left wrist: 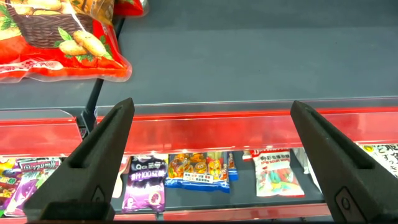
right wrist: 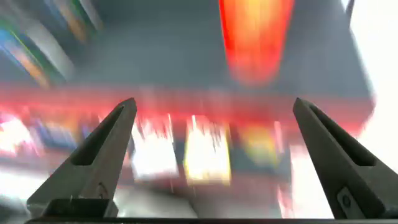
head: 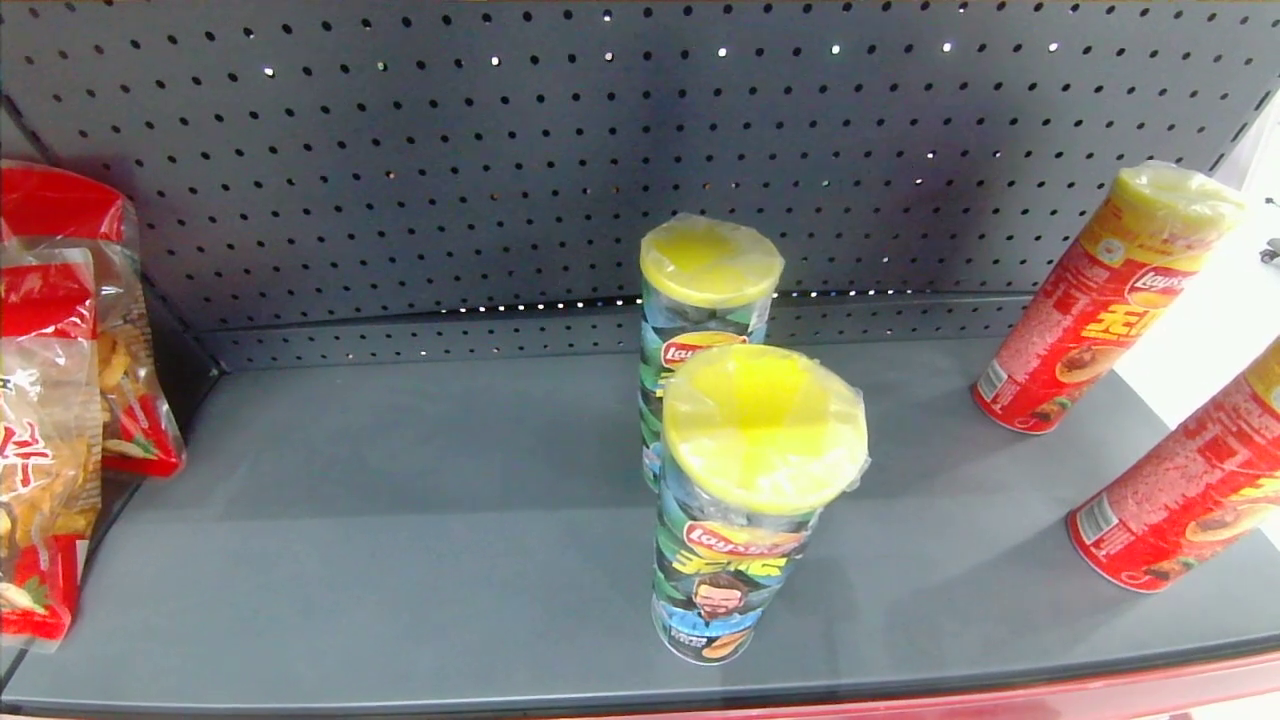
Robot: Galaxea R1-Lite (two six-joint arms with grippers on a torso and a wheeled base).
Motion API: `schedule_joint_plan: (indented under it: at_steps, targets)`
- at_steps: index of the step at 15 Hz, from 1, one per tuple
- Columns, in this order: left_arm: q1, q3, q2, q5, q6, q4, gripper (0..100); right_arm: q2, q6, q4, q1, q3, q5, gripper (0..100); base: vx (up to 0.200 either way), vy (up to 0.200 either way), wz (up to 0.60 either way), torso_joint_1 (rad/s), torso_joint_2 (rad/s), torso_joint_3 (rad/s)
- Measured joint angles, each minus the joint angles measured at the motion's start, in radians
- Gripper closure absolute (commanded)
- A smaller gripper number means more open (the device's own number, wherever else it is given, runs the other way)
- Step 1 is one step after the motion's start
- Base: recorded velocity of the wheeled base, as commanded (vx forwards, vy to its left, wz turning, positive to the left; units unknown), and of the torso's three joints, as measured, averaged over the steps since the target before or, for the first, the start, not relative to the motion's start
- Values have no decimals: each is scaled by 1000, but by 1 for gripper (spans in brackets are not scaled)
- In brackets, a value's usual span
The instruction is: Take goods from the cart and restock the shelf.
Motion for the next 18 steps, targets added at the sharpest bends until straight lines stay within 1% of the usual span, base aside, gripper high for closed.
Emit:
schedule_joint_plan:
  at_steps: [4, 7, 8, 10, 12, 16, 17, 18]
  targets:
    - [0, 0, 0, 0, 0, 0, 0, -45, 10, 19, 58, 53, -124, 0, 0, 0, 0, 0, 0, 0]
    - [0, 0, 0, -1, 0, 0, 0, -55, 97, 5, 73, 104, -185, 0, 0, 0, 0, 0, 0, 0]
    - [0, 0, 0, 0, 0, 0, 0, -57, 132, 6, 74, 114, -195, 0, 0, 0, 0, 0, 0, 0]
    - [-1, 0, 0, 0, 0, 0, 0, -55, 149, 5, 60, 121, -196, 0, 0, 0, 0, 0, 0, 0]
    - [0, 0, 0, 0, 0, 0, 0, -44, 119, -12, 6, 122, -161, 0, 0, 0, 0, 0, 0, 0]
    - [0, 0, 0, -1, 0, 0, 0, -69, -65, -40, -162, 140, 44, 0, 0, 0, 0, 0, 0, 0]
    - [0, 0, 0, -1, 0, 0, 0, -78, -86, -70, -183, 150, 47, 0, 0, 0, 0, 0, 0, 0]
    - [-1, 0, 0, -1, 0, 0, 0, -85, -90, -92, -193, 161, 21, 0, 0, 0, 0, 0, 0, 0]
